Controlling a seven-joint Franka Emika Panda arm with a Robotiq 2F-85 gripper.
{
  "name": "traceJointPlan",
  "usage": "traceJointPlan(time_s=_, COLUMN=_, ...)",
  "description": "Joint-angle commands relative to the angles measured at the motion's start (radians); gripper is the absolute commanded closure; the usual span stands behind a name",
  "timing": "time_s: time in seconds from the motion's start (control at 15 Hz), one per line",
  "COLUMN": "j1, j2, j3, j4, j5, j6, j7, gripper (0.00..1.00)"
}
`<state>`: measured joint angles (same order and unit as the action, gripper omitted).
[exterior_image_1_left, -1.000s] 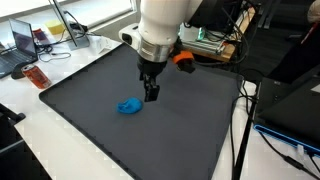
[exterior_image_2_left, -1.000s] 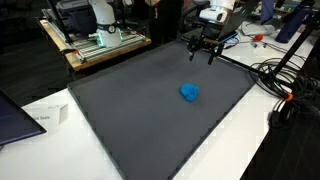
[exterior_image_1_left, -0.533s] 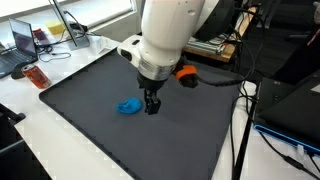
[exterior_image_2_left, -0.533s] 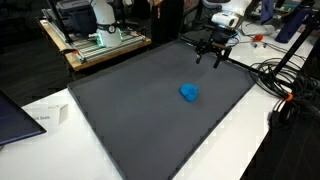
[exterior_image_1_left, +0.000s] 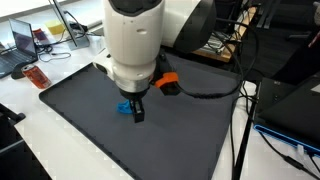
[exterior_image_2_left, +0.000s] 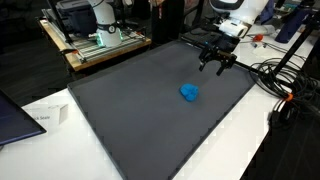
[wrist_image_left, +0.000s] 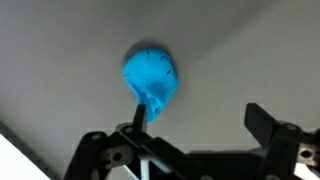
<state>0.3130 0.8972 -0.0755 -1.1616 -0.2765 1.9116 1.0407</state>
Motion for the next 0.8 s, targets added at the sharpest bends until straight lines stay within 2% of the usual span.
traceJointPlan(time_s=0.0, j1=-0.045, j2=0.095, j3=0.022, j4=0.187, j5=0.068, j6=-0.107, j7=-0.103, gripper=0.0)
traceJointPlan(time_s=0.33, j1=-0.089, j2=0.179, j3=0.021, j4=0.347, j5=0.131, j6=-0.228, j7=-0.21, gripper=0.0)
traceJointPlan(time_s=0.73, j1=-0.136, j2=0.26, j3=0.024, j4=0.522, j5=0.195, j6=-0.372, j7=-0.276, gripper=0.0)
